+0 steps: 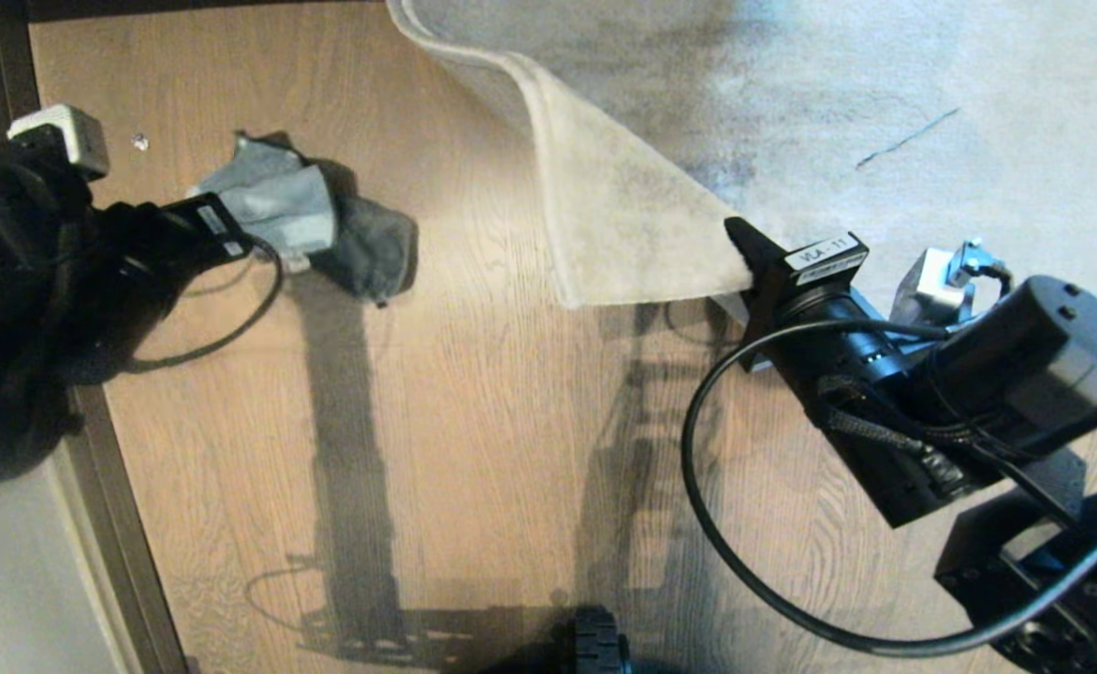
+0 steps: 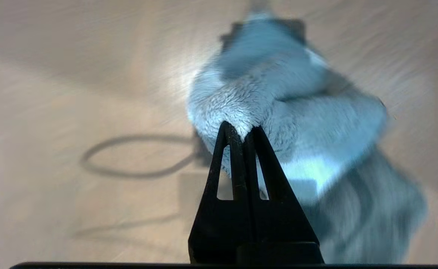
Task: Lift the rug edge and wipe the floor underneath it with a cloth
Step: Wipe the floor under the carpet with a rag
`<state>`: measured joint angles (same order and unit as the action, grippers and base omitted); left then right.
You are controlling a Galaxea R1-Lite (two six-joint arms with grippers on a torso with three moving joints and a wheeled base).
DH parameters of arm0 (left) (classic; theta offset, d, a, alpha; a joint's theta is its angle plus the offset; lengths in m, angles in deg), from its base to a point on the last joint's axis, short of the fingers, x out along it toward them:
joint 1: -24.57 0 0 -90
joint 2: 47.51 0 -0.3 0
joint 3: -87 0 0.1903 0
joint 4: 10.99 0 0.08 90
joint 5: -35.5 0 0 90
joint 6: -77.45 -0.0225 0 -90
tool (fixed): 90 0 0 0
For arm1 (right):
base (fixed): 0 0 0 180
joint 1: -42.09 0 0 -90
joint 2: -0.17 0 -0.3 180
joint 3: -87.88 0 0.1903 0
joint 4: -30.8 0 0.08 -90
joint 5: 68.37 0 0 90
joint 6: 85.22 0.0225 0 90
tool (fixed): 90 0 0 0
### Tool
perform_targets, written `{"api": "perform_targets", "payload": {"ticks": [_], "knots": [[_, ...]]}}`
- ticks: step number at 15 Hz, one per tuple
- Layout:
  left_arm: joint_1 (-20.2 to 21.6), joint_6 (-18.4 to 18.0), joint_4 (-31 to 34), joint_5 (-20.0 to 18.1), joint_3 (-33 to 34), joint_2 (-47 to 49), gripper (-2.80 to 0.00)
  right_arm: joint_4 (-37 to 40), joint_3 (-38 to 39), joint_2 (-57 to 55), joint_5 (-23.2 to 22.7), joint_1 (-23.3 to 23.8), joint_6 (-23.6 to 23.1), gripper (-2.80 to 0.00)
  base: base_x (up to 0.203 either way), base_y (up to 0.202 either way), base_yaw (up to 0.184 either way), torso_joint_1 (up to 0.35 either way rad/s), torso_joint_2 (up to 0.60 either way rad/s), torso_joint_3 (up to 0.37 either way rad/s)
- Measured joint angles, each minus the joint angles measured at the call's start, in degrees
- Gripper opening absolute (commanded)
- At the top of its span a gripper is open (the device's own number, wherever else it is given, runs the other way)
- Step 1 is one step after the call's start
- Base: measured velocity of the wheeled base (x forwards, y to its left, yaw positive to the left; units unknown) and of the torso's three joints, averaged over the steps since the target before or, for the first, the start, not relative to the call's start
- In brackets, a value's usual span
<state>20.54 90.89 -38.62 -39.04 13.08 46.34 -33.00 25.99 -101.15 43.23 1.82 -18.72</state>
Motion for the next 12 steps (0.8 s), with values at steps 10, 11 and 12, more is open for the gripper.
{"api": "perform_targets", "payload": {"ticks": [10,11,12], "knots": [[2.08,-0.02,-0.11,-1.43,28.91,-21.12,-2.80,-0.01,0.02,0.21,-0.14,-0.06,-0.14,-2.80,0.000,0.000,0.000,0.000,0.00,0.000],[2.11,-0.03,-0.07,-1.51,31.89,-23.35,-2.80,-0.04,0.13,0.21,-0.13,-0.06,-0.16,-2.80,0.000,0.000,0.000,0.000,0.00,0.000],[2.11,-0.06,-0.05,-1.60,34.83,-25.61,-2.80,-0.04,0.22,0.21,-0.13,-0.06,-0.16,-2.80,0.000,0.000,0.000,0.000,0.00,0.000]]}}
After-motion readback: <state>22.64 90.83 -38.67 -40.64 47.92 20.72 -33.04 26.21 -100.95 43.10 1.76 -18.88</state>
